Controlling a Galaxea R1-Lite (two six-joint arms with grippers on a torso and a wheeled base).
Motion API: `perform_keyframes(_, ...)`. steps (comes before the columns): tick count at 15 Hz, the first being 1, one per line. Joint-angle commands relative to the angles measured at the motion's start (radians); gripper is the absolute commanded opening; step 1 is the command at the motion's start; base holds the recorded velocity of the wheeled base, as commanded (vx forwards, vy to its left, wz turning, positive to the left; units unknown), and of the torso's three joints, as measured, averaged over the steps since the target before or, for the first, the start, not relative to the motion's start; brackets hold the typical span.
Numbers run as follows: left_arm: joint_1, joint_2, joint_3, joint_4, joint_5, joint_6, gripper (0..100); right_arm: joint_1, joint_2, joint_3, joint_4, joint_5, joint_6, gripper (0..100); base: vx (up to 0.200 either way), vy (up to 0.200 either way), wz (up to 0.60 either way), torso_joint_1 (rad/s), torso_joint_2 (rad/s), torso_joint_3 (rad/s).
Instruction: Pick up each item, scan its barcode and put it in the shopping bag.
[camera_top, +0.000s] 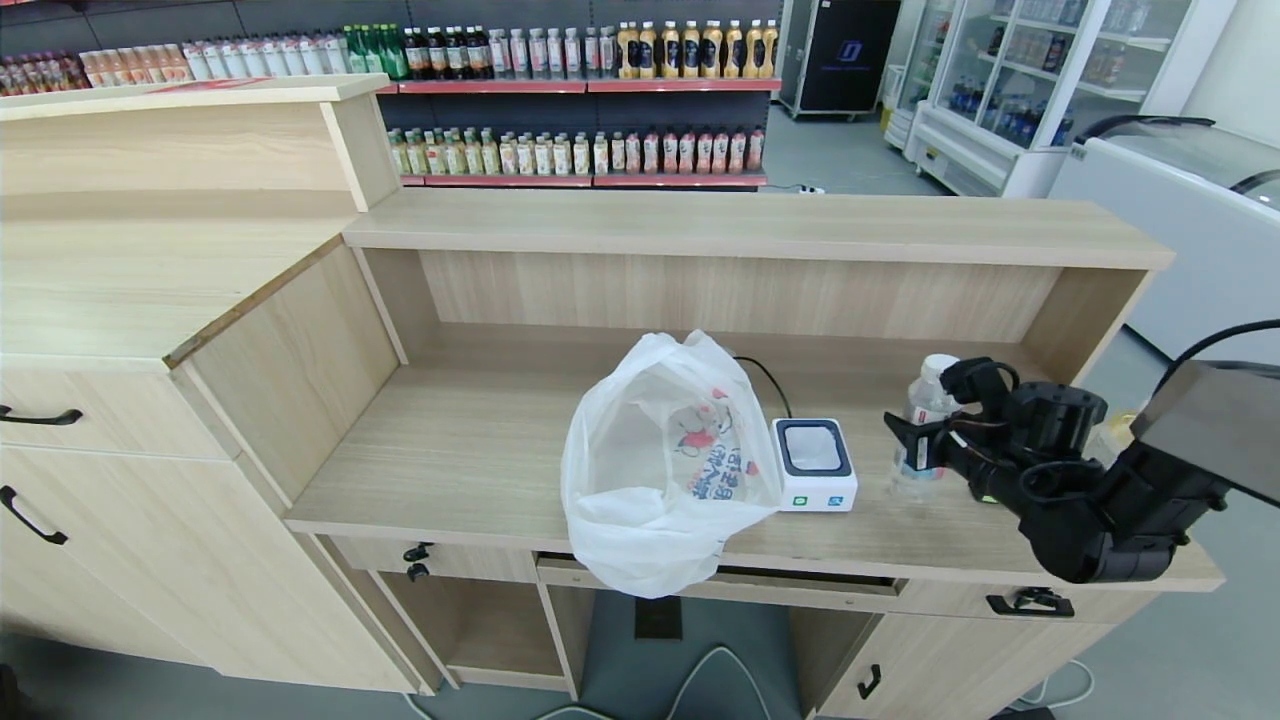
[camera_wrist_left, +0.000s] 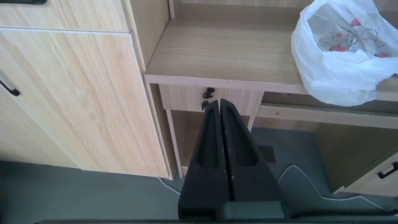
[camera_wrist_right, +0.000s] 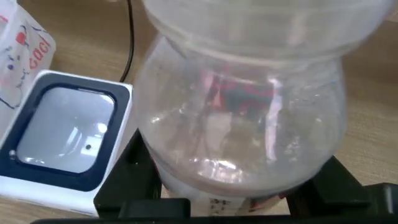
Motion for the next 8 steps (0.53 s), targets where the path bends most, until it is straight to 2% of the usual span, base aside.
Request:
perform_keyframes(1, 0.001, 0.000, 0.000, 0.000, 0.000, 0.000, 0, 0.009, -0.265, -0.002, 0.196, 0.005, 0.075, 0, 0.000, 0.000, 0.00, 0.000, 0.00, 0.000)
perform_keyframes(4, 0.001, 0.000, 0.000, 0.000, 0.000, 0.000, 0, 0.034, -0.543, -0.005, 0.457, 0.021, 0.246, 0, 0.000, 0.000, 0.00, 0.000, 0.00, 0.000)
perform_keyframes(5, 0.001, 0.000, 0.000, 0.000, 0.000, 0.000, 0, 0.035, -0.576, -0.006, 0.495, 0.036, 0.269, 0, 0.000, 0.000, 0.00, 0.000, 0.00, 0.000)
perform_keyframes(6, 0.001, 0.000, 0.000, 0.000, 0.000, 0.000, 0, 0.037, -0.679, -0.006, 0.587, 0.099, 0.339, 0, 0.000, 0.000, 0.00, 0.000, 0.00, 0.000)
perform_keyframes(8, 0.001, 0.000, 0.000, 0.000, 0.000, 0.000, 0, 0.092, -0.757, 0.051, 0.601, 0.113, 0.390, 0, 0.000, 0.000, 0.00, 0.000, 0.00, 0.000)
